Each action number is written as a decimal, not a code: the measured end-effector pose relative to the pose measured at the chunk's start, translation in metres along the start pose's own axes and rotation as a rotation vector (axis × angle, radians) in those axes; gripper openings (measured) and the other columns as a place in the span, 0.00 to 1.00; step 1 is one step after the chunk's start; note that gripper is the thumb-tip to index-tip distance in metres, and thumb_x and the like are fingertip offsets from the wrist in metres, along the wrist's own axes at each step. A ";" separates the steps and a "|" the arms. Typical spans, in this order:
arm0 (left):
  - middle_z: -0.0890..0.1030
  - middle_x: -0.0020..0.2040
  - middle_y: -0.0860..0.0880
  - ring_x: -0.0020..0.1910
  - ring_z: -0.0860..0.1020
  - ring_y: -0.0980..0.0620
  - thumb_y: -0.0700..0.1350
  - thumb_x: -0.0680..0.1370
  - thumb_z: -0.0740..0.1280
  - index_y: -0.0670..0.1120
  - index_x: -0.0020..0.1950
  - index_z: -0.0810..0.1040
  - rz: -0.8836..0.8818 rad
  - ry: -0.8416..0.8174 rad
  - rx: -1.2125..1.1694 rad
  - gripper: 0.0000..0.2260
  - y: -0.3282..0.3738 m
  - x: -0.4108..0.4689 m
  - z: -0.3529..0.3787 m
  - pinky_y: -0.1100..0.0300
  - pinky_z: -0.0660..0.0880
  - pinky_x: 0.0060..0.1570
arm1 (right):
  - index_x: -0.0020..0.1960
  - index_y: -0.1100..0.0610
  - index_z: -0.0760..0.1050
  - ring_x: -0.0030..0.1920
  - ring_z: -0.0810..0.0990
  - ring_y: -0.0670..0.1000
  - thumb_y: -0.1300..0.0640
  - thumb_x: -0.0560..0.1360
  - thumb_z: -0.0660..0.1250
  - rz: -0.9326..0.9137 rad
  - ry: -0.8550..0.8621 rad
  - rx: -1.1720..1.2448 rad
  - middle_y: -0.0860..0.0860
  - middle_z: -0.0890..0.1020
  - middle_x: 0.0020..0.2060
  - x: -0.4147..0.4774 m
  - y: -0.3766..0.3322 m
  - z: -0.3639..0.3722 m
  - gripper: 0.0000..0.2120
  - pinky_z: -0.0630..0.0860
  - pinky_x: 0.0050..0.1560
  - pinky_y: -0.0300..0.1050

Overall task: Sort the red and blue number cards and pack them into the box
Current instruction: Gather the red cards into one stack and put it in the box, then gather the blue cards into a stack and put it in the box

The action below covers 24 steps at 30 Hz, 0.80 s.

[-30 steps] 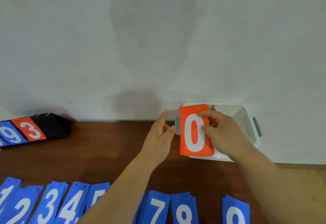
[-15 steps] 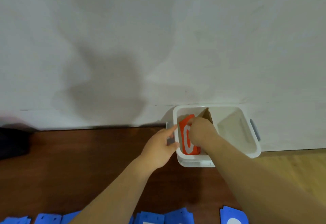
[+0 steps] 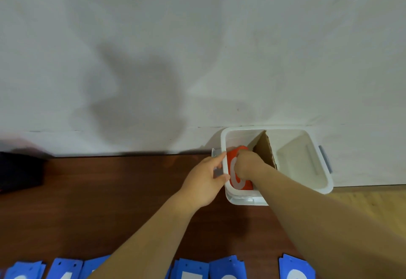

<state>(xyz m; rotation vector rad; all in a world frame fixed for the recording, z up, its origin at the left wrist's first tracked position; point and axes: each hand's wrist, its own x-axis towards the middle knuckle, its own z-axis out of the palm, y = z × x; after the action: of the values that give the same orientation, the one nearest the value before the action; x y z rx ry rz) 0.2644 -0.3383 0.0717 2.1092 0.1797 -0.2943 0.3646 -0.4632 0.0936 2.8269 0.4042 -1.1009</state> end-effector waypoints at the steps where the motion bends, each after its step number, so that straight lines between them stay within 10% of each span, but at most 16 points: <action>1: 0.74 0.67 0.59 0.67 0.73 0.56 0.49 0.82 0.68 0.64 0.79 0.62 -0.005 0.002 0.003 0.27 0.000 0.000 0.000 0.52 0.71 0.70 | 0.70 0.59 0.72 0.63 0.79 0.56 0.59 0.81 0.66 -0.012 -0.003 0.070 0.57 0.79 0.63 -0.002 0.001 0.000 0.19 0.76 0.62 0.47; 11: 0.71 0.73 0.55 0.66 0.75 0.51 0.56 0.81 0.67 0.61 0.78 0.65 -0.039 0.150 0.197 0.25 0.005 -0.019 -0.001 0.49 0.77 0.65 | 0.69 0.51 0.73 0.47 0.81 0.49 0.52 0.82 0.60 -0.119 0.301 0.481 0.49 0.82 0.54 -0.081 0.038 -0.017 0.16 0.79 0.49 0.43; 24: 0.66 0.74 0.50 0.71 0.66 0.46 0.69 0.77 0.60 0.53 0.81 0.58 -0.317 0.512 0.866 0.37 -0.057 -0.239 -0.076 0.48 0.71 0.66 | 0.78 0.48 0.62 0.75 0.65 0.59 0.35 0.76 0.63 -0.337 0.564 0.121 0.54 0.65 0.76 -0.185 -0.043 0.065 0.35 0.64 0.74 0.57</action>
<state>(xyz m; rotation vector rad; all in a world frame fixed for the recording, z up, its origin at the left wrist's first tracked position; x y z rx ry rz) 0.0316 -0.2469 0.1306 2.9883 0.8123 0.0119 0.1799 -0.4727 0.1708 3.2256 0.9056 -0.3337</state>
